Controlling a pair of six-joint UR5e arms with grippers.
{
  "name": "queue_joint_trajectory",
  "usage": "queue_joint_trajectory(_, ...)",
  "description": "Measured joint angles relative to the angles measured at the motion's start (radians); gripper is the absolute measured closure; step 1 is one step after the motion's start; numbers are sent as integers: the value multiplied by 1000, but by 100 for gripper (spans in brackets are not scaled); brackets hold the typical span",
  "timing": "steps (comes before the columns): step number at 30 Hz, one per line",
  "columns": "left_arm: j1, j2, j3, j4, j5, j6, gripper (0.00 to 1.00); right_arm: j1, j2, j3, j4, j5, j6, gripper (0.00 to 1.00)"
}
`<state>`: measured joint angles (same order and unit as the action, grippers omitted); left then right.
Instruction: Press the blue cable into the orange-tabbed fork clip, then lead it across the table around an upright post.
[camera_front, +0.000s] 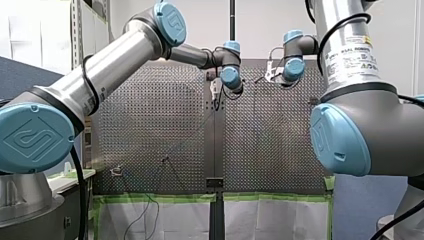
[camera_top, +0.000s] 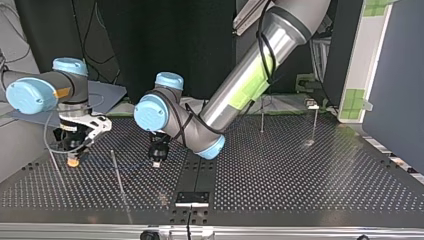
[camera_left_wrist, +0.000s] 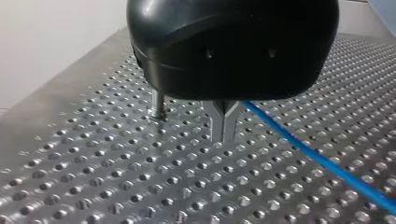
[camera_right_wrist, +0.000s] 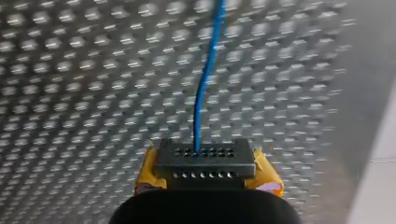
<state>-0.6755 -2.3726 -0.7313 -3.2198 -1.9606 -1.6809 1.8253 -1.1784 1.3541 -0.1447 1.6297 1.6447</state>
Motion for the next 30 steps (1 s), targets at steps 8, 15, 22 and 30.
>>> queue_joint_trajectory(8, 0, -2, -1, -5, -2, -4, 100, -7, 30, 64, -48, 0, 5, 100)
queue_joint_trajectory(15, -5, -2, -2, -6, -3, -8, 100, -8, 71, 91, -73, -1, 4, 100)
queue_joint_trajectory(22, -5, -2, -3, -6, -15, -10, 100, -8, 97, 136, -134, -3, 21, 100)
queue_joint_trajectory(30, 1, -2, -3, 5, -14, -6, 54, -9, 156, 145, -190, -4, 5, 100)
